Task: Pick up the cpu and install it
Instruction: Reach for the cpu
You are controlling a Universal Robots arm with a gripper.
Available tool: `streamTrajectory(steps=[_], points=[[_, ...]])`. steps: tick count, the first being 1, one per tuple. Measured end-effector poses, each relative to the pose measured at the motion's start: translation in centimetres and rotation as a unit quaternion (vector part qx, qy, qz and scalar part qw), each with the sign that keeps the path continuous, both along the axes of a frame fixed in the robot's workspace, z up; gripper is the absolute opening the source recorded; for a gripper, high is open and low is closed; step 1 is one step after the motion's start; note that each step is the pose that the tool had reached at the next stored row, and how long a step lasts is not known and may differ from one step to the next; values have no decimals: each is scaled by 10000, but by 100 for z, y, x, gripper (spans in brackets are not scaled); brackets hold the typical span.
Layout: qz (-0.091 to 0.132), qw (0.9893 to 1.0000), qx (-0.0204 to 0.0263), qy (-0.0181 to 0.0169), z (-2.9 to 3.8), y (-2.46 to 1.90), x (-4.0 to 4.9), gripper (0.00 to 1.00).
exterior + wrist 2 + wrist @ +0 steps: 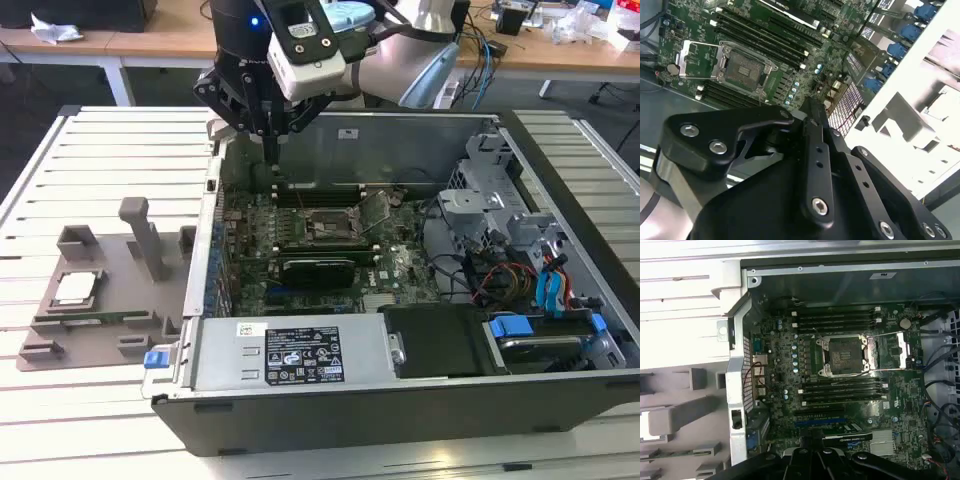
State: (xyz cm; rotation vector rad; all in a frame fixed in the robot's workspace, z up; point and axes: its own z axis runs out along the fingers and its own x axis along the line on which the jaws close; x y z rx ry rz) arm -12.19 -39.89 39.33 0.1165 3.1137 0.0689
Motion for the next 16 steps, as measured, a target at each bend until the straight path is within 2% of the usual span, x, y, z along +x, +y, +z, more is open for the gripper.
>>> streamTrajectory(steps=[11,14,16], points=[[0,10000,-3,0,-6,0,-242,11],[0,10000,-58,1,-5,0,-327,11],[-1,10000,-65,0,-6,0,-372,11]])
